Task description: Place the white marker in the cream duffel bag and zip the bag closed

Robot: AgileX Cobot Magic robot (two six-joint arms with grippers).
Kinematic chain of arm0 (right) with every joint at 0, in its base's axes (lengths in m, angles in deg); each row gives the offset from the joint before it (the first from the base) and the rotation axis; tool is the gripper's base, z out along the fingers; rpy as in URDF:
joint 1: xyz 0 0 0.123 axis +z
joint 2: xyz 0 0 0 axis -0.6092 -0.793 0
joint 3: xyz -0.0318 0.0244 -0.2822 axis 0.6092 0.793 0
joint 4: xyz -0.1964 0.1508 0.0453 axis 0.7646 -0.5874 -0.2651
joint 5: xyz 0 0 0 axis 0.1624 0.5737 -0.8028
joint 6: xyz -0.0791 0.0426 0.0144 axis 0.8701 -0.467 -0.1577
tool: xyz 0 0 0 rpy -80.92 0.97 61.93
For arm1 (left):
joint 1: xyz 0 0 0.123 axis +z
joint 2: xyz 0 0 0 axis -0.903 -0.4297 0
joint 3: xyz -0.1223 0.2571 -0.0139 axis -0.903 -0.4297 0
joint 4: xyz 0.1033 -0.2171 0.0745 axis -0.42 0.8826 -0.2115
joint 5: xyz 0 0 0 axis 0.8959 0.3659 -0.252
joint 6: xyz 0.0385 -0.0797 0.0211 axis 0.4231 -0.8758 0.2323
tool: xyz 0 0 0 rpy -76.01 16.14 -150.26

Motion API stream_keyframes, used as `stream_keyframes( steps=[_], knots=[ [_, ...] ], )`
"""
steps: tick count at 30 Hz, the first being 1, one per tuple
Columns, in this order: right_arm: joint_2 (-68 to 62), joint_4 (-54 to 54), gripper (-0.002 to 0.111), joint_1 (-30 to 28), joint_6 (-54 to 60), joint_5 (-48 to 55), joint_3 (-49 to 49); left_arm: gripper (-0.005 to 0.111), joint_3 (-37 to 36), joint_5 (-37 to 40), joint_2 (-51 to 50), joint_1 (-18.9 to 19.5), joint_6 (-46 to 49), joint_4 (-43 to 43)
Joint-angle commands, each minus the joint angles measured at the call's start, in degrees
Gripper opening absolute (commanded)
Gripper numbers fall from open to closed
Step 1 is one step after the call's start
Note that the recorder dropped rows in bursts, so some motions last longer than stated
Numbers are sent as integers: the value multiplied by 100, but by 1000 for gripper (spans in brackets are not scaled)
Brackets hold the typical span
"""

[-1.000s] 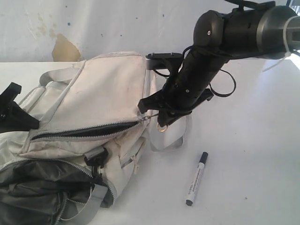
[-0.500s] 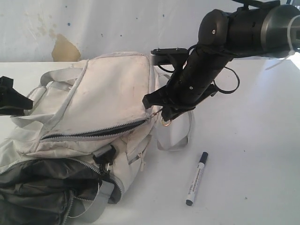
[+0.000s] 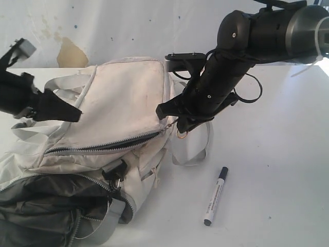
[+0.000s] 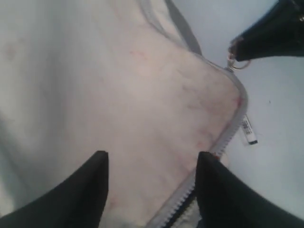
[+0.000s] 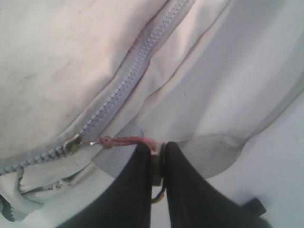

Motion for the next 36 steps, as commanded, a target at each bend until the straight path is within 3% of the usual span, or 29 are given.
stream_keyframes(
  steps=[1,7,18,28,36],
  knots=[
    [60,70,0,-58,25,-63,-12,59,41,-417,121,-681,179,-207],
    [60,70,0,-58,25,-76,-12,82,41,-956,121,-1544,248,-230],
    [60,61,0,-58,13,-160,-12,83,41,-2674,-2,-2588,692,-271],
    [60,55,0,-58,-70,-343,-12,83,41,-2649,-299,-2694,692,-215],
    [60,-15,0,-58,-94,-513,-12,74,41,-2466,-345,-2703,974,-201]
  ],
)
